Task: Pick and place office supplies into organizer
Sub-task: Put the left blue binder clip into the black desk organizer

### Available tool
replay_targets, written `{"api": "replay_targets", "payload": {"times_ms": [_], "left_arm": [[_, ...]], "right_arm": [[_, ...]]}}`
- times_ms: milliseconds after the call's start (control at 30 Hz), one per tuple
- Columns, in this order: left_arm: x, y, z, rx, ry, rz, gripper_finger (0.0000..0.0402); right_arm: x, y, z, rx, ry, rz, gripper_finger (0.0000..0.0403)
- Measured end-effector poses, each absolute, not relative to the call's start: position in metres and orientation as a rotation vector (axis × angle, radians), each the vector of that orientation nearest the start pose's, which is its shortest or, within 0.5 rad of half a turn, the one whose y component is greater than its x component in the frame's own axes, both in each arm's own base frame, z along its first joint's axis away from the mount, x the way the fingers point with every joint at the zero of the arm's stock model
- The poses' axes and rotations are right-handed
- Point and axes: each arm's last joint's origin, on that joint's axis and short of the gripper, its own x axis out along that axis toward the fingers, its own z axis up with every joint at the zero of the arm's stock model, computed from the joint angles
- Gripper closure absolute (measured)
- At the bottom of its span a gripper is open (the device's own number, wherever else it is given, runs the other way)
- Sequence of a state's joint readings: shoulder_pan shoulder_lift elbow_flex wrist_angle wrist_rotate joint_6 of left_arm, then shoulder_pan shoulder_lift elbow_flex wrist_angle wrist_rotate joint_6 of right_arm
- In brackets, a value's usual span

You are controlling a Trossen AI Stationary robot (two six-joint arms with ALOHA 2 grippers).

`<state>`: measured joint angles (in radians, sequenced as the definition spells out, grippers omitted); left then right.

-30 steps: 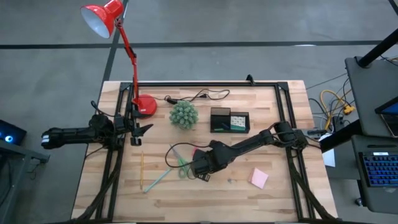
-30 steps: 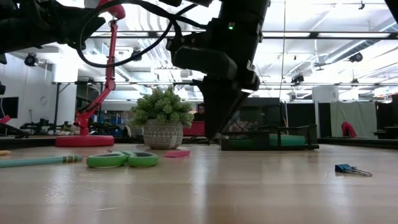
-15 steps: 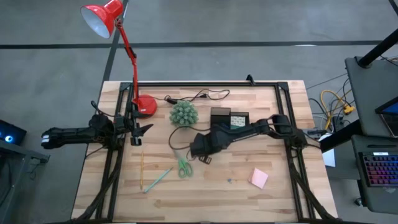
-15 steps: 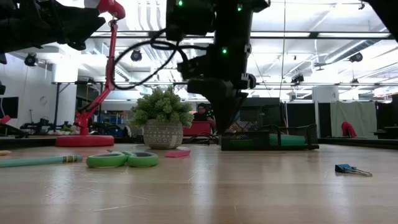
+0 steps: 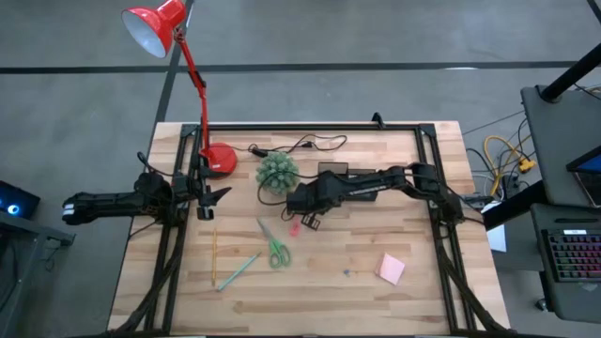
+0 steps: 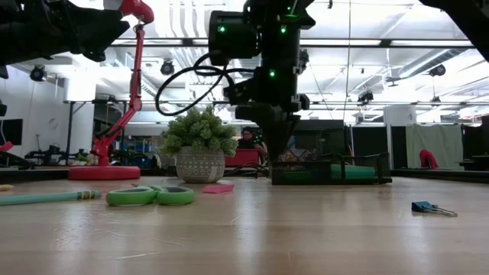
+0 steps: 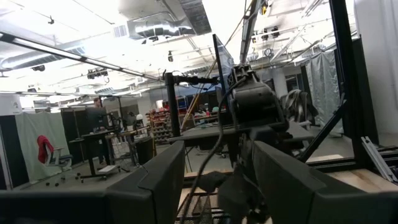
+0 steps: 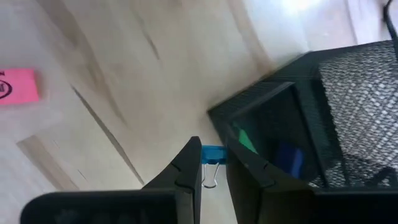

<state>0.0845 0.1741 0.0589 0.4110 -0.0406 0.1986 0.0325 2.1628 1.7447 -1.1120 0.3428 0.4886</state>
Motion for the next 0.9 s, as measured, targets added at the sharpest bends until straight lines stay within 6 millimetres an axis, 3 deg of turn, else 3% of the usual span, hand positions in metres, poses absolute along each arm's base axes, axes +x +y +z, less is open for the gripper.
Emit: {"api": "replay_targets", "payload": {"times_ms": [300,600,900], "left_arm": [[0.102,0.010,0.209,0.203,-0.283,0.153,0.0226],[0.102,0.010,0.209,0.203,-0.283,0.153,0.0226],[0.102,0.010,0.209,0.203,-0.282,0.153,0.0226]], "right_arm": [[0.412,-0.009,0.210,0.066,1.338,-0.646,0.0355],[0.413,-0.028,0.204,0.070,1.357,-0.671,0.0355],[0.410,-0.033,0.198,0.072,1.378,-0.683,0.0355]]}}
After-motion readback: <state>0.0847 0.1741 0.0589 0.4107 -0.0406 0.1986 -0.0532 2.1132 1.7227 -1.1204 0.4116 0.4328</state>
